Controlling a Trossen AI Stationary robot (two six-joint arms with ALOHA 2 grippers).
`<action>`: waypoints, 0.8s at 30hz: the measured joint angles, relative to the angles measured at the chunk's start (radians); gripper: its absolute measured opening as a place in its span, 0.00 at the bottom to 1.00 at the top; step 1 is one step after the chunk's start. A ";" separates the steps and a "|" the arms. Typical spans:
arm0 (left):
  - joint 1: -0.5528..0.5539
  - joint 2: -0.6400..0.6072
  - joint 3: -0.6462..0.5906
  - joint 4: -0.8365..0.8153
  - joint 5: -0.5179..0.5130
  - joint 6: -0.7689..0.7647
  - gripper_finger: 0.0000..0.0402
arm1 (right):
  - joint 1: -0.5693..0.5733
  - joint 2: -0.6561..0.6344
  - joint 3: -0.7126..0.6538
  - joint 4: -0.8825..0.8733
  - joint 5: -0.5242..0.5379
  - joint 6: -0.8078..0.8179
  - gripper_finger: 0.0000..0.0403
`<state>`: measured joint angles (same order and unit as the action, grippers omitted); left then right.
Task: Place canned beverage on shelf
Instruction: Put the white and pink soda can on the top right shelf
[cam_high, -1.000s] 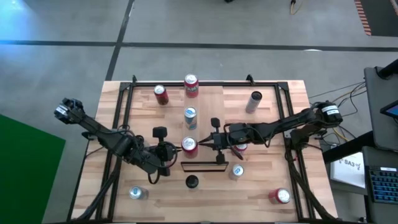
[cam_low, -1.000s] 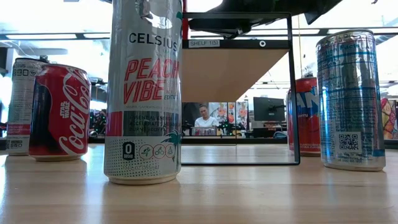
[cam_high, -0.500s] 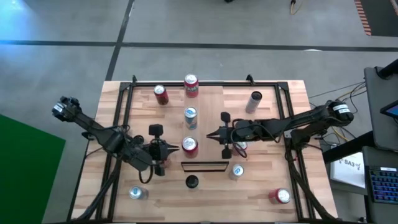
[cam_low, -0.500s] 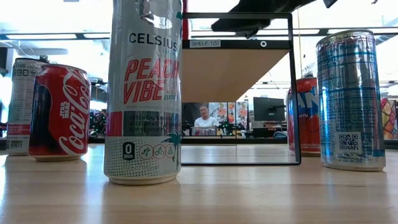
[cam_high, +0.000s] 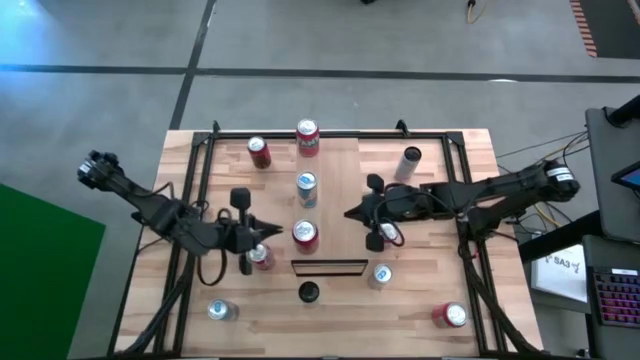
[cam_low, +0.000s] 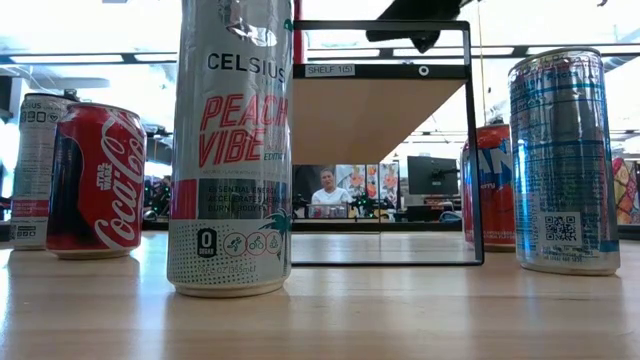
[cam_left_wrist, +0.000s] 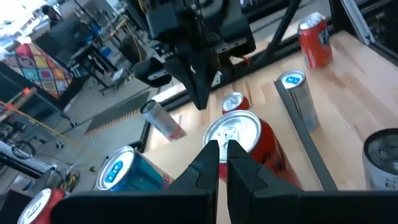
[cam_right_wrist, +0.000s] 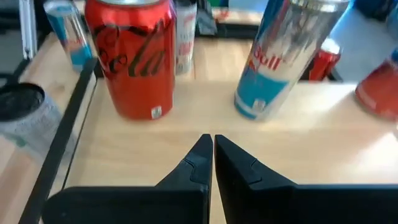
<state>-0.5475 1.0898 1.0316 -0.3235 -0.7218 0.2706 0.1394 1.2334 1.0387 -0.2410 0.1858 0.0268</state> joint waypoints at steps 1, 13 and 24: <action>0.003 -0.007 -0.013 0.024 0.002 0.008 0.00 | 0.000 0.008 0.022 -0.052 0.000 0.003 0.02; 0.061 -0.136 -0.241 0.397 0.033 0.132 0.00 | 0.000 0.044 0.226 -0.520 0.000 0.114 0.02; 0.132 -0.216 -0.312 0.492 0.033 0.185 0.00 | -0.045 0.037 0.311 -0.840 0.089 0.263 0.02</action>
<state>-0.4157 0.8739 0.7195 0.1685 -0.6884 0.4560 0.0945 1.2702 1.3494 -1.0813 0.2750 0.2902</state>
